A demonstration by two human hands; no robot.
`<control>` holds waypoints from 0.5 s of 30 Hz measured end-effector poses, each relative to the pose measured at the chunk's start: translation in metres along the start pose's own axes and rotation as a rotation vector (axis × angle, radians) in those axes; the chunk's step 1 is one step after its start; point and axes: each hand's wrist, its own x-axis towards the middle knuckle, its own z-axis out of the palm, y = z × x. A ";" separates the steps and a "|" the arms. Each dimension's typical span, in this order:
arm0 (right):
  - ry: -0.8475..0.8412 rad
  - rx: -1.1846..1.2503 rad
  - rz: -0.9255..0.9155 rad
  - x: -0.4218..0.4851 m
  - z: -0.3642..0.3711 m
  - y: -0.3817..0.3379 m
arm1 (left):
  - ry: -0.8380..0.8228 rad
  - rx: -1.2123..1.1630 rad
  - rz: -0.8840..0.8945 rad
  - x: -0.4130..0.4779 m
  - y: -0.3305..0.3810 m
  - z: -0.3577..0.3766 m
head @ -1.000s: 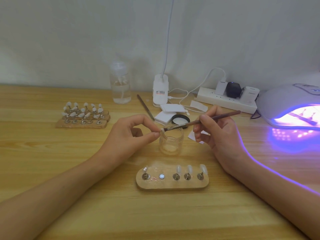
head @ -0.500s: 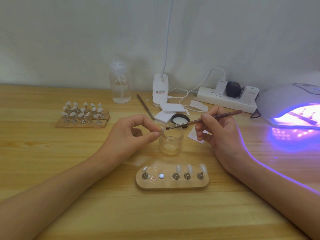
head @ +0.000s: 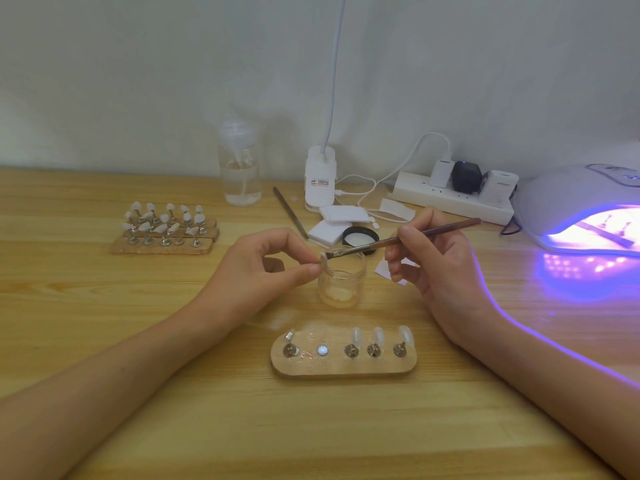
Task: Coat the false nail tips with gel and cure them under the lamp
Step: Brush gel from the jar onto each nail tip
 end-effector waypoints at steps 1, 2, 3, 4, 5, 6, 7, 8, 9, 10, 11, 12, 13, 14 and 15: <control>0.009 -0.021 0.006 0.000 0.000 0.001 | 0.001 -0.004 -0.003 0.000 0.000 0.000; 0.024 -0.037 0.012 0.000 0.000 0.001 | 0.001 -0.007 -0.006 0.000 0.000 0.000; 0.037 -0.044 0.017 0.000 -0.001 0.001 | -0.001 -0.009 -0.009 0.000 0.000 0.000; 0.045 -0.038 0.018 0.000 -0.001 0.001 | -0.002 -0.009 -0.011 0.000 0.000 0.000; 0.045 -0.020 0.016 0.000 -0.001 0.001 | -0.004 -0.008 -0.013 0.000 0.000 0.000; 0.036 0.001 0.010 0.000 -0.002 0.000 | -0.006 -0.007 -0.015 0.000 0.000 0.000; 0.019 0.017 0.004 0.000 -0.001 -0.001 | -0.007 -0.009 -0.016 0.000 0.000 0.000; 0.003 0.021 0.001 0.000 -0.001 -0.001 | -0.008 -0.013 -0.016 0.000 0.000 0.000; -0.006 0.014 0.005 0.000 -0.001 -0.001 | -0.008 -0.016 -0.016 0.000 0.000 0.000; -0.006 0.000 0.012 0.000 0.000 0.000 | -0.008 -0.016 -0.018 0.000 0.000 0.000; 0.002 -0.014 0.020 0.000 0.000 0.001 | -0.007 -0.013 -0.023 0.000 0.000 0.000; 0.014 -0.024 0.026 0.000 0.000 0.002 | -0.007 -0.010 -0.028 0.000 0.000 0.000; 0.026 -0.028 0.030 0.000 -0.001 0.002 | -0.009 -0.008 -0.032 0.000 0.000 0.000; 0.032 -0.021 0.030 0.000 -0.001 0.002 | -0.011 -0.011 -0.033 0.000 0.000 0.000; 0.035 -0.006 0.026 0.000 -0.001 0.001 | -0.013 -0.018 -0.033 0.000 0.000 0.000</control>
